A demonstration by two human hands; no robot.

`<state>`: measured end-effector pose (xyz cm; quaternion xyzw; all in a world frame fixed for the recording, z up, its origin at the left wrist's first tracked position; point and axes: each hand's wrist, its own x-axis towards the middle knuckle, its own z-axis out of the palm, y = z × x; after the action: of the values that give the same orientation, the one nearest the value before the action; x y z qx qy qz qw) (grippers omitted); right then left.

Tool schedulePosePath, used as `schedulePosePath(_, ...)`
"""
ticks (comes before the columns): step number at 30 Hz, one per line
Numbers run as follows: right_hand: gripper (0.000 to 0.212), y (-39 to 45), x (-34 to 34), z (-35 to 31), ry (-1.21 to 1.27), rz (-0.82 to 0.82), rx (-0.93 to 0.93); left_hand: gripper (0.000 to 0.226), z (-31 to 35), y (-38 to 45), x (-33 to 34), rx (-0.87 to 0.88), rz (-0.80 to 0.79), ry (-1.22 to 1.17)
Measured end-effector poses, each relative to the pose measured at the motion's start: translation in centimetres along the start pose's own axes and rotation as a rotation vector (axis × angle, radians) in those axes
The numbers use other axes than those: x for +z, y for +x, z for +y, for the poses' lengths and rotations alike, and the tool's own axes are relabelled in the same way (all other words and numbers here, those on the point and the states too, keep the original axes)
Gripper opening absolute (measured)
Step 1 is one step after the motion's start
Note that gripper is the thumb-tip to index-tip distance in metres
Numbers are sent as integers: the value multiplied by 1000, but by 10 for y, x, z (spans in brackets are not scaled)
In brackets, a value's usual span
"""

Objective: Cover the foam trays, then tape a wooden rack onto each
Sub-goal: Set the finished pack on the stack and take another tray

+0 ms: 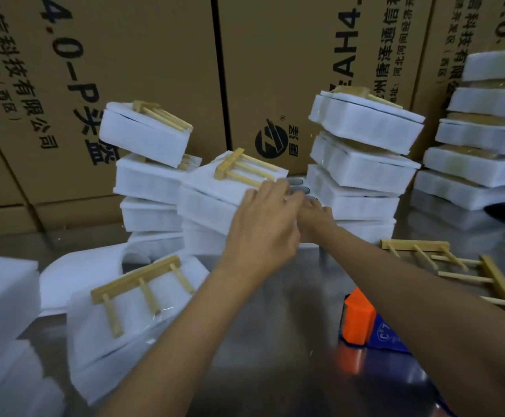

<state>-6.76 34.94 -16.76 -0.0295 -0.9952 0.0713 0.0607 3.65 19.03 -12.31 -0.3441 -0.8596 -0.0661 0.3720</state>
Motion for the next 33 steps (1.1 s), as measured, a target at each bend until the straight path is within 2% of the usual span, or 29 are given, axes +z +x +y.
schedulePosePath(3, 76, 7, 1, 5, -80, 1, -14, 76, -28, 26, -8, -80, -412, 319)
schedulePosePath(5, 77, 10, 1, 4, -110, -13, -9, 78, -28, 41, 0, -118, -538, 425)
schedulePosePath(8, 71, 13, 4, -1, -109, -6, 30, 68, -12, 58, 13, -224, -642, 477)
schedulePosePath(10, 67, 14, 6, -3, -94, 24, 48, 61, -6, 63, 21, -306, -642, 491)
schedulePosePath(16, 64, 14, 4, -2, -102, 5, 41, 47, -18, 79, 33, -421, -467, 577)
schedulePosePath(21, 53, 14, 9, -7, -115, 44, 75, 51, -12, 92, 52, -374, -528, 639)
schedulePosePath(25, 49, 8, 12, -11, -93, 55, 63, 51, -12, 87, 64, -342, -517, 691)
schedulePosePath(33, 63, -43, 2, -12, -38, 72, 14, 38, -15, 81, 52, -305, -521, 563)
